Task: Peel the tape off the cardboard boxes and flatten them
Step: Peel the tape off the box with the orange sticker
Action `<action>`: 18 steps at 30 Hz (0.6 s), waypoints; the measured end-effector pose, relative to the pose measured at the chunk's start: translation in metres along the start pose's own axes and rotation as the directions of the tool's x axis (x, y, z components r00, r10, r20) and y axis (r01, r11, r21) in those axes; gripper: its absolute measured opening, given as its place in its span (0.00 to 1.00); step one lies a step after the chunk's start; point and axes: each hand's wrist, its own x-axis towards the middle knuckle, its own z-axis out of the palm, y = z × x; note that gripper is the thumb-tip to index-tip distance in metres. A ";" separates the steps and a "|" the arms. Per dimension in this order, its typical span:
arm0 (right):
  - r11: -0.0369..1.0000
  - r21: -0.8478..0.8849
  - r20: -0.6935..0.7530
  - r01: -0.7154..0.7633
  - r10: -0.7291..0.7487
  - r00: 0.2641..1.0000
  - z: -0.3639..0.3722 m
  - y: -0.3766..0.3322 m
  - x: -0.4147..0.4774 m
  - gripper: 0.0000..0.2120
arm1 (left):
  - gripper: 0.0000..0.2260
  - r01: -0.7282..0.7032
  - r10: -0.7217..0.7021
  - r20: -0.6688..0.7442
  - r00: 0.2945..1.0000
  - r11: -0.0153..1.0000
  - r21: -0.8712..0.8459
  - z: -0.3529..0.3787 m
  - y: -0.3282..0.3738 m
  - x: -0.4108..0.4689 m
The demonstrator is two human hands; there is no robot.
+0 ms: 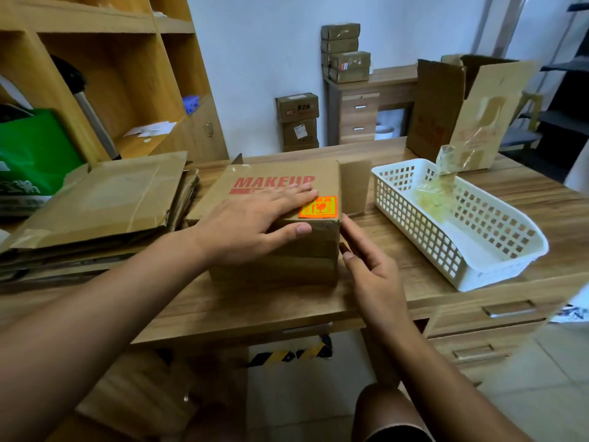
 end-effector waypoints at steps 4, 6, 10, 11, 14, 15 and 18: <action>1.000 0.008 -0.019 0.028 -0.028 0.999 0.002 0.006 -0.005 0.24 | 0.27 0.029 -0.032 -0.023 0.999 0.994 -0.107 -0.002 0.002 0.001; 0.999 0.002 -0.034 0.041 -0.041 0.999 0.003 0.008 -0.005 0.24 | 0.25 0.067 -0.074 -0.040 0.996 0.986 -0.155 -0.002 0.002 0.002; 0.998 -0.008 -0.055 0.068 -0.068 0.996 0.004 0.011 -0.007 0.24 | 0.24 0.062 -0.082 -0.077 0.994 0.972 -0.226 0.000 -0.004 0.005; 0.997 -0.015 -0.060 0.076 -0.077 0.995 0.004 0.011 -0.008 0.23 | 0.23 0.058 -0.080 -0.086 0.993 0.971 -0.231 0.000 -0.006 0.005; 0.995 -0.020 -0.068 0.094 -0.095 0.993 0.004 0.014 -0.009 0.22 | 0.22 0.047 -0.074 -0.103 0.992 0.969 -0.244 -0.002 -0.011 0.005; 0.996 -0.018 -0.060 0.091 -0.092 0.994 0.004 0.015 -0.009 0.21 | 0.21 0.040 -0.067 -0.105 0.992 0.968 -0.247 -0.003 -0.012 0.005; 0.996 -0.023 -0.026 0.086 -0.087 0.996 0.004 0.015 -0.009 0.22 | 0.20 0.042 -0.068 -0.106 0.992 0.970 -0.238 -0.006 -0.011 0.007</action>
